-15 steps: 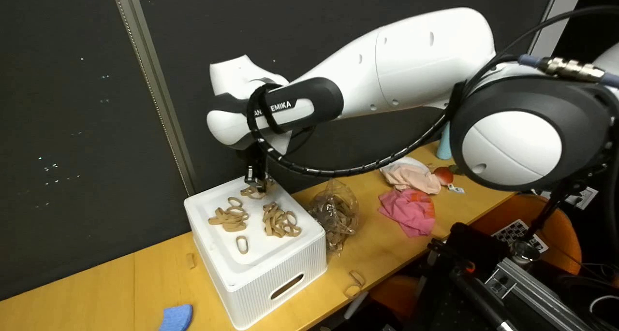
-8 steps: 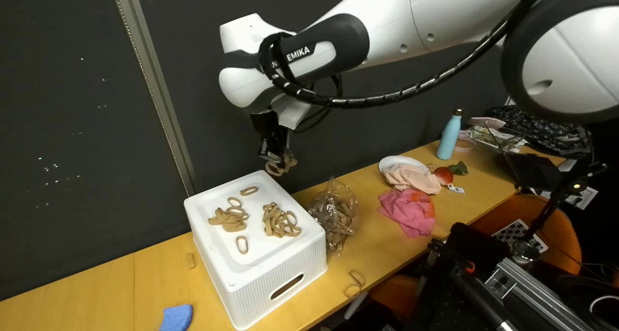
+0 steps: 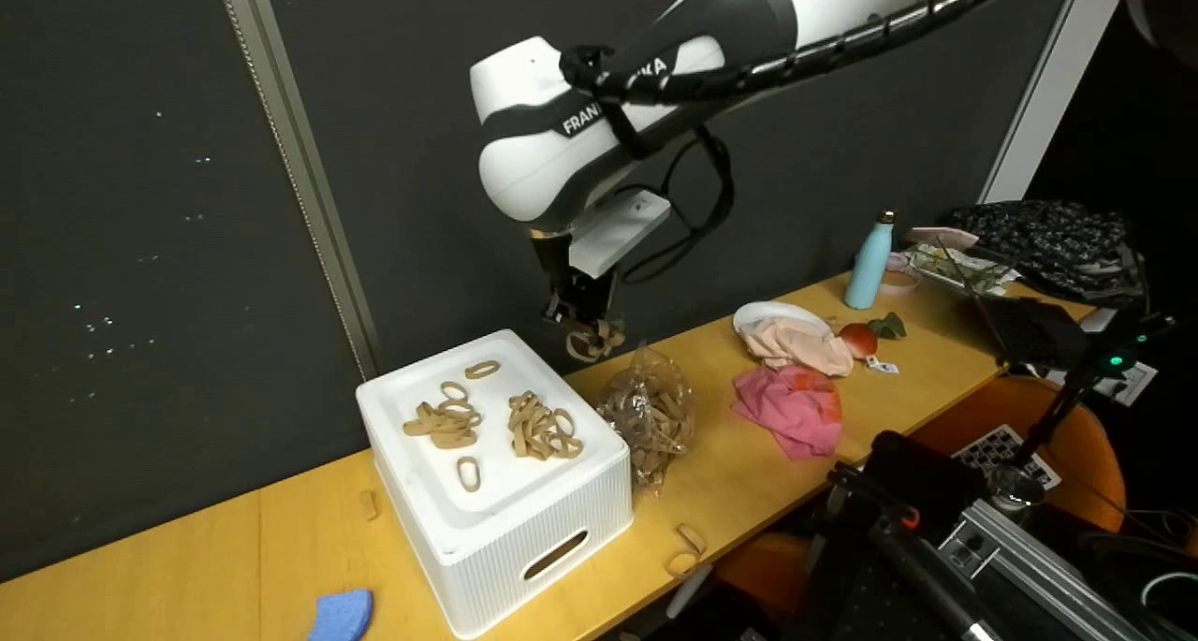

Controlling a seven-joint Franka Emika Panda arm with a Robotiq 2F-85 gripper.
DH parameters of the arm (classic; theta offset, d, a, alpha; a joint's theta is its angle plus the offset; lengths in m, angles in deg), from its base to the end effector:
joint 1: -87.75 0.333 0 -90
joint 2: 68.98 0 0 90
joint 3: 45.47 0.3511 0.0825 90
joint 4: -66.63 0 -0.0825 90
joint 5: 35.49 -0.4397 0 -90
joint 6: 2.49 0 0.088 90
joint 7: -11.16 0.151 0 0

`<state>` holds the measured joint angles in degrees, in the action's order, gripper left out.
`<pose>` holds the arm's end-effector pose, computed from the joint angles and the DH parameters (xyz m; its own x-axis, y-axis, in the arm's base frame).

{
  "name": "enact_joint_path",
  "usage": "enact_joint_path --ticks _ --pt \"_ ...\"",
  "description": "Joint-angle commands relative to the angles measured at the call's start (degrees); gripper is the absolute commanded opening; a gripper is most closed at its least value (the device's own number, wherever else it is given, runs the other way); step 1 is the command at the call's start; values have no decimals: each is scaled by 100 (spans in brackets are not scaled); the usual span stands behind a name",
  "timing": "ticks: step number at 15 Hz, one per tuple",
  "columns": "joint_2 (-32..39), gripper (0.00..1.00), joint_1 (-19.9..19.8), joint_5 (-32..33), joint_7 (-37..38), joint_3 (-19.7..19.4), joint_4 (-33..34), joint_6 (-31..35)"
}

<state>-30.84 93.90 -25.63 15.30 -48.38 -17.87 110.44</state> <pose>0.7584 0.0299 0.2292 0.9852 0.0568 -0.1618 0.0872 -0.9784 0.1872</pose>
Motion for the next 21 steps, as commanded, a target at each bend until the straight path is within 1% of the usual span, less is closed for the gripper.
enact_joint_path --ticks 1,3,6,8,10,13,18,21 --pt "-718 2 -55 128 729 -179 -1433 900" --pt "-916 2 -157 155 904 -318 -2073 1423" --pt "-1079 2 -423 197 867 -558 -3074 2386" --pt "-923 2 -624 190 728 -707 -3357 2931" --pt "-721 2 -742 207 641 -816 -3439 3344" --pt "-659 2 -671 287 652 -888 -3438 3641" --pt "-900 2 -314 337 731 -804 -3491 3620" --pt "-786 2 -229 351 659 -792 -3348 3730"
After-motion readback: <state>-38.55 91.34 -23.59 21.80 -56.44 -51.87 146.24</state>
